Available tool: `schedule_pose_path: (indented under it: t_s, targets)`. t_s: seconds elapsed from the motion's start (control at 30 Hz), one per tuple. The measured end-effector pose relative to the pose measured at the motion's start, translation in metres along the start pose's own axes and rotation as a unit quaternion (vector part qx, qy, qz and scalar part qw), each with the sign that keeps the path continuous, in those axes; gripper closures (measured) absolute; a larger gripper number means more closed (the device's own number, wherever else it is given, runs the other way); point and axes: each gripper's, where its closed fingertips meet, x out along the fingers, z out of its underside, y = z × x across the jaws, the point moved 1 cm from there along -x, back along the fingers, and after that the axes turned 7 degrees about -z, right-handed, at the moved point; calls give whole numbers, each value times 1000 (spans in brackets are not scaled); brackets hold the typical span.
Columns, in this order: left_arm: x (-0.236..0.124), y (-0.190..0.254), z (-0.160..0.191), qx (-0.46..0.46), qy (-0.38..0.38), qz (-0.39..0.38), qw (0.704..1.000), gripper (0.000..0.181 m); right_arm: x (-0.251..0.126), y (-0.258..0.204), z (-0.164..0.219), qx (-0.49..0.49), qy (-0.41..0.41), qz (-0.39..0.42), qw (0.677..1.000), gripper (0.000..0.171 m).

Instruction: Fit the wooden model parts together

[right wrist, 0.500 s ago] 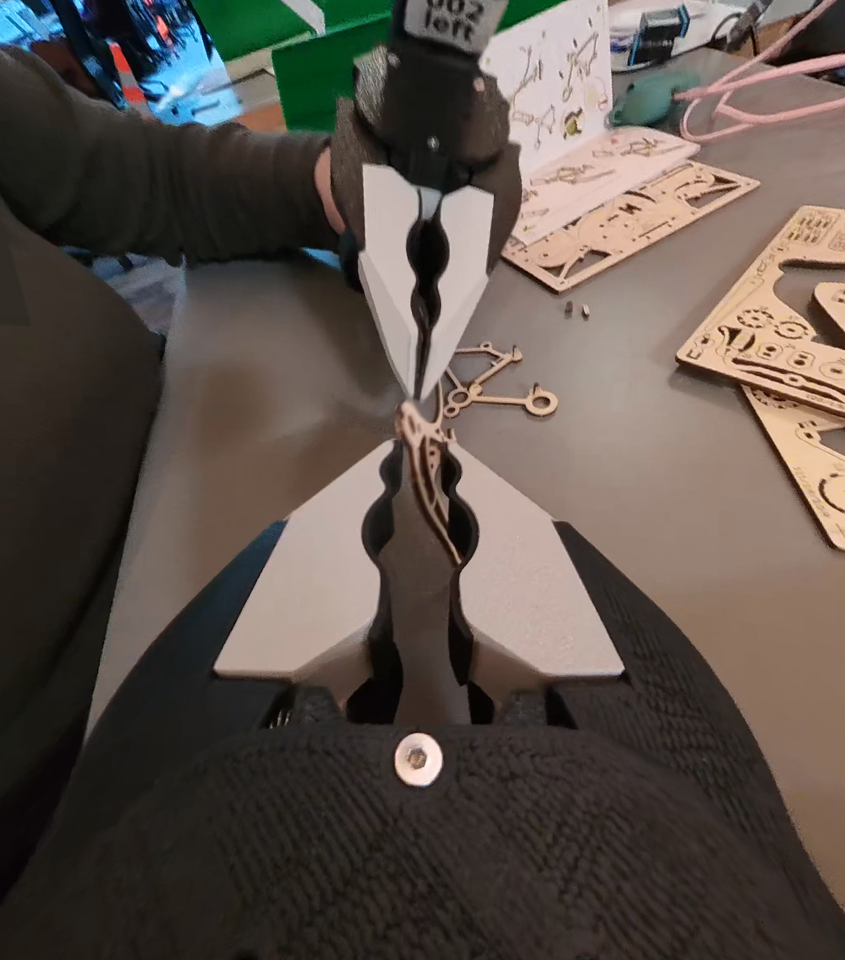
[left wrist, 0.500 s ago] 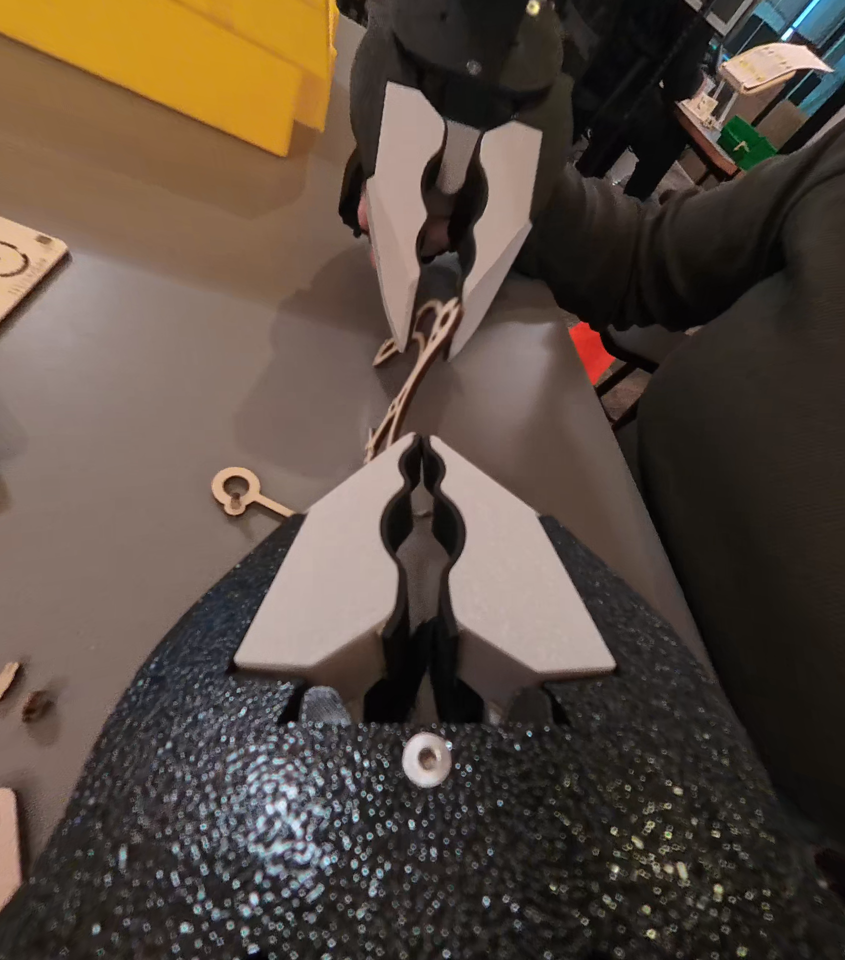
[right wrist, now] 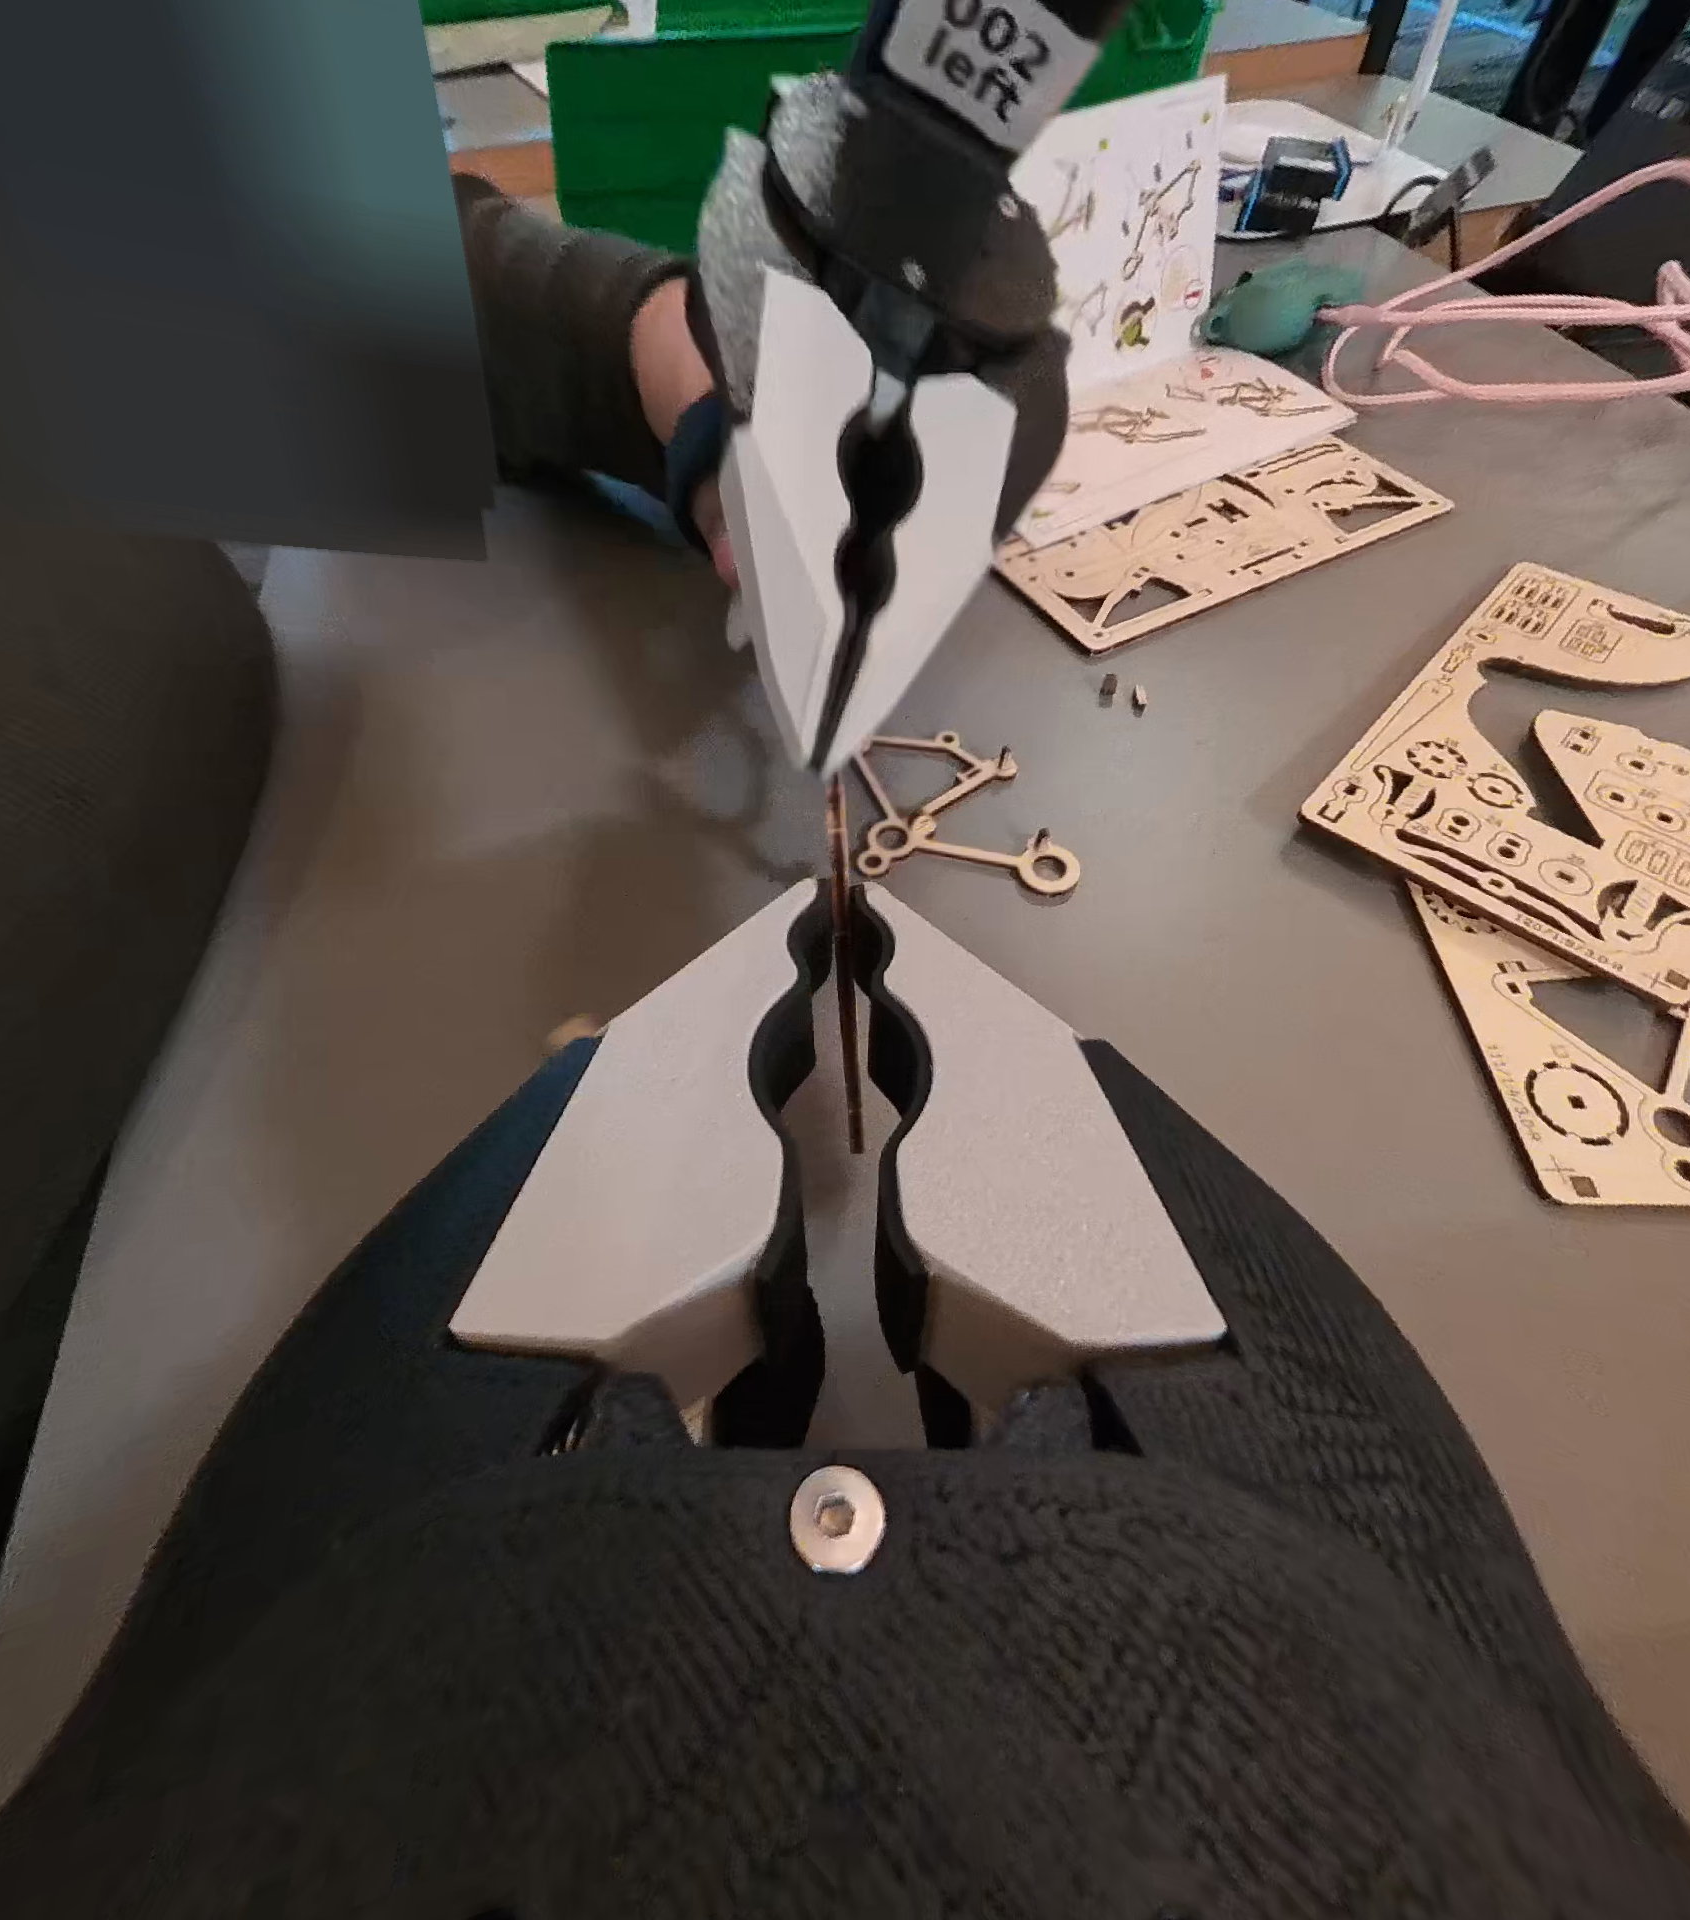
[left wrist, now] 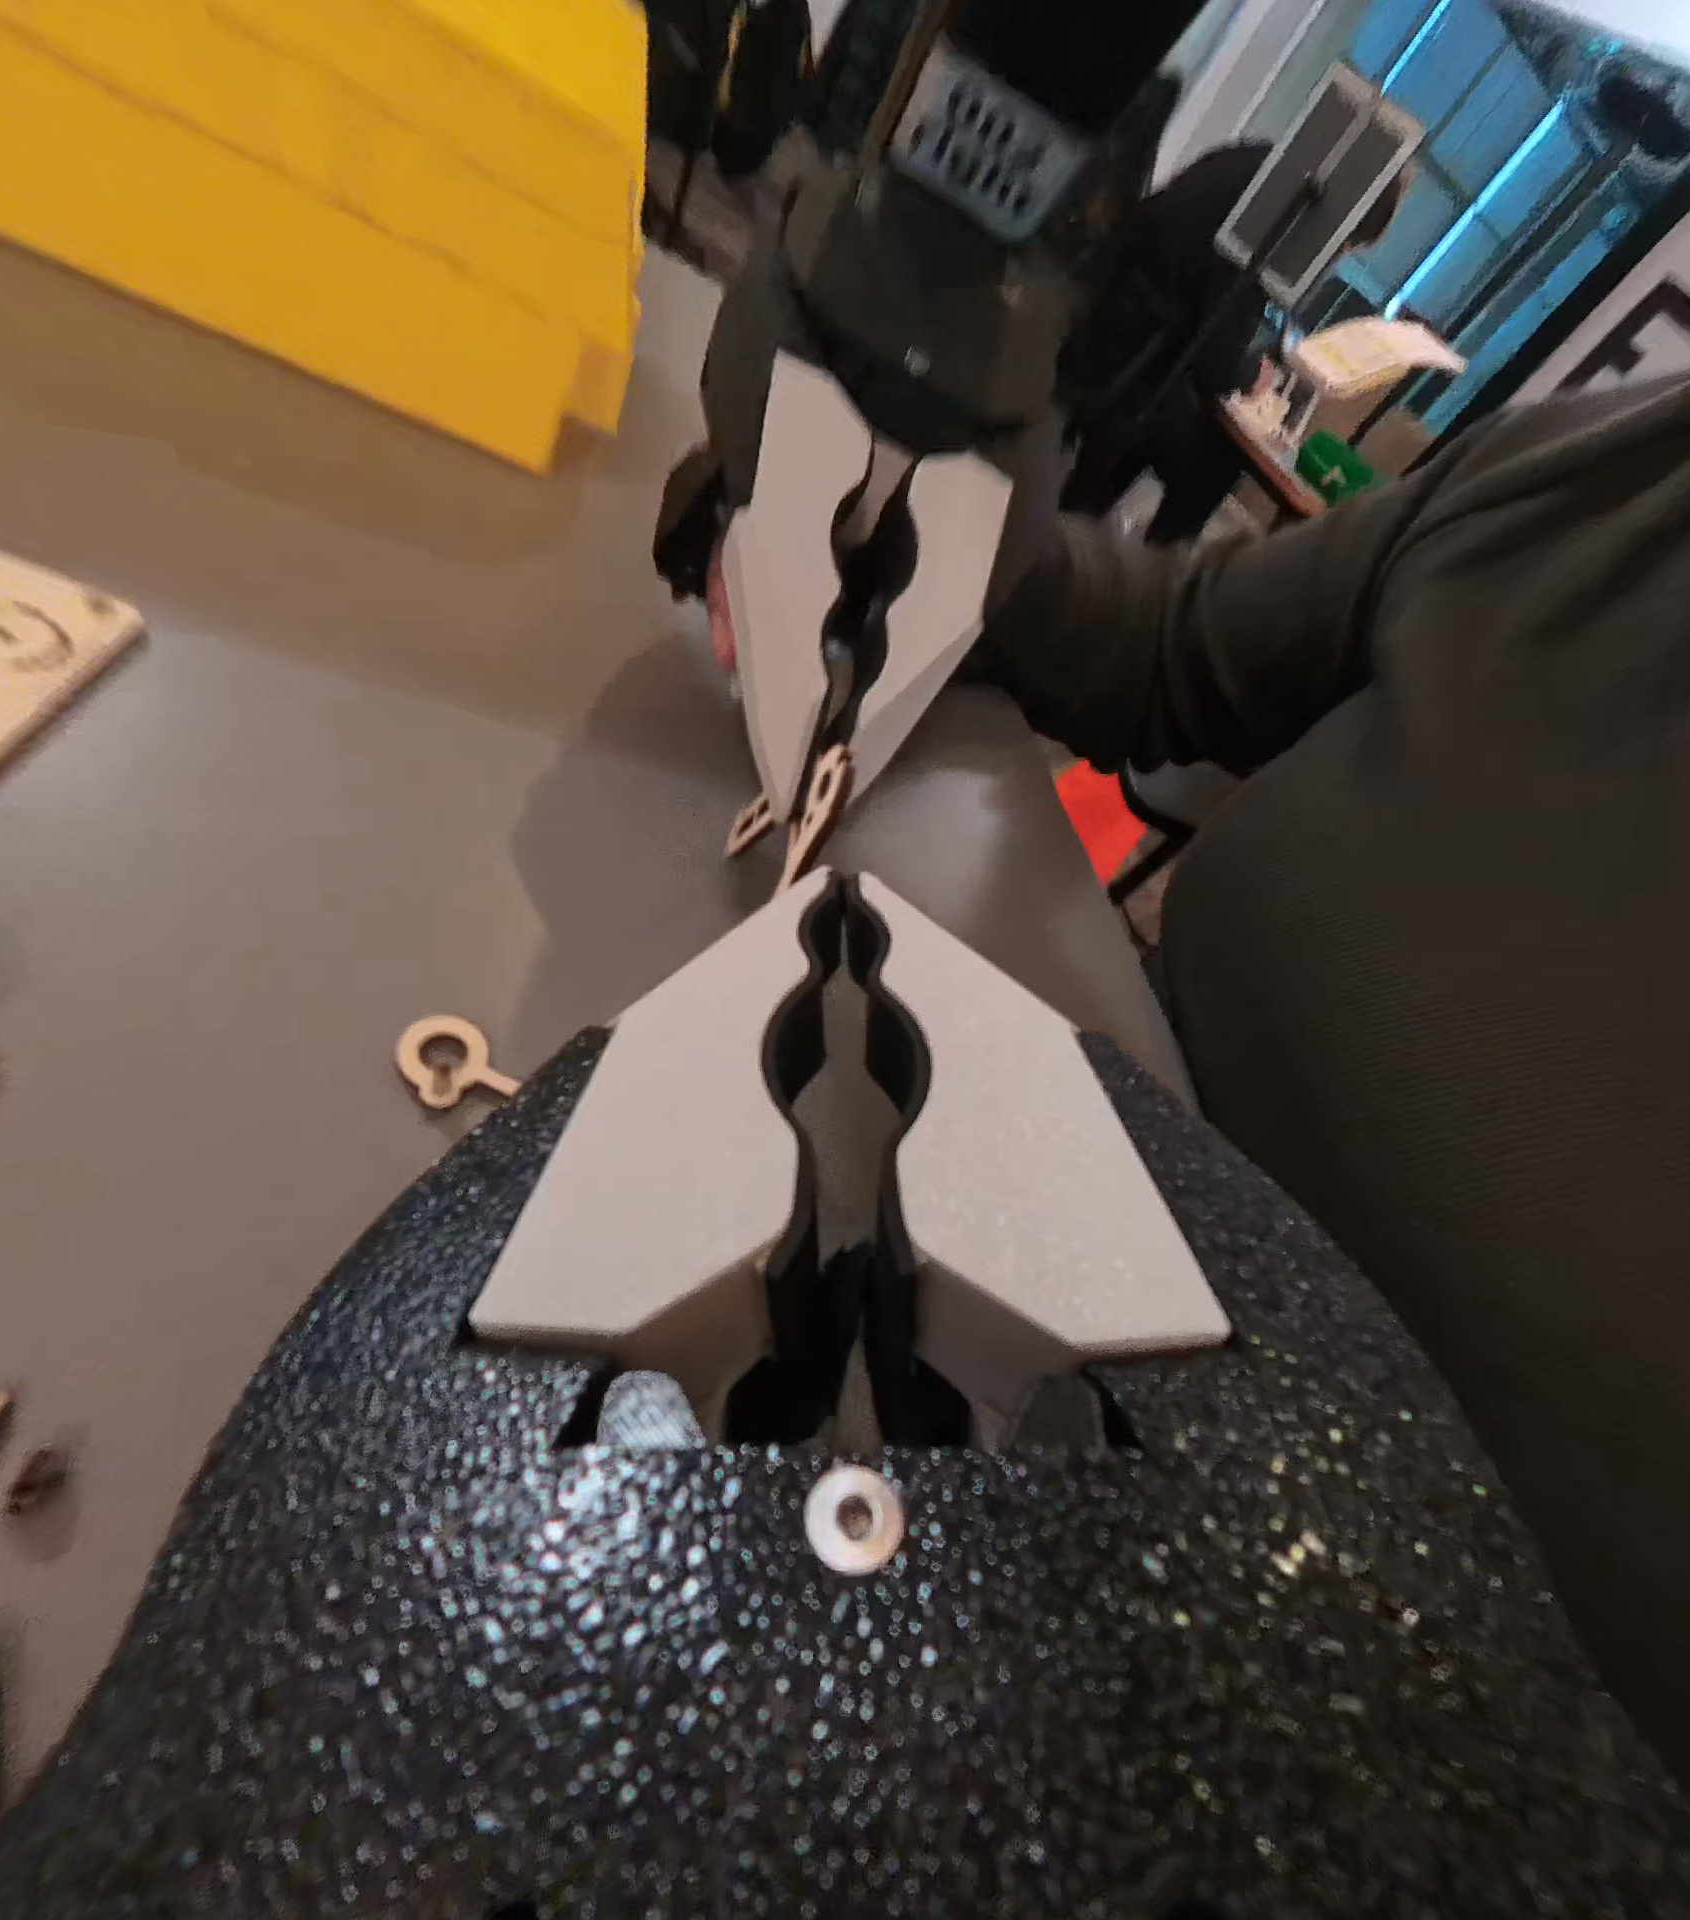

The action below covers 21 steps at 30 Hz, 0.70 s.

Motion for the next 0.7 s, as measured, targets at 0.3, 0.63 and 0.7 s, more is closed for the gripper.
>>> schedule_pose_path:
  t_s: [0.3, 0.63, 0.7]
  targets:
    - [-12, -6, 0, 65, -2, -87, 994, 124, -12, 8, -3, 47, 32, -12, 998, 171]
    - [-4, 26, 11, 107, 23, -279, 954, 92, -29, 5, -12, -17, 61, 33, 997, 171]
    - [0, 31, 16, 114, 12, -313, 943, 84, -27, -3, -12, -36, 50, 25, 998, 171]
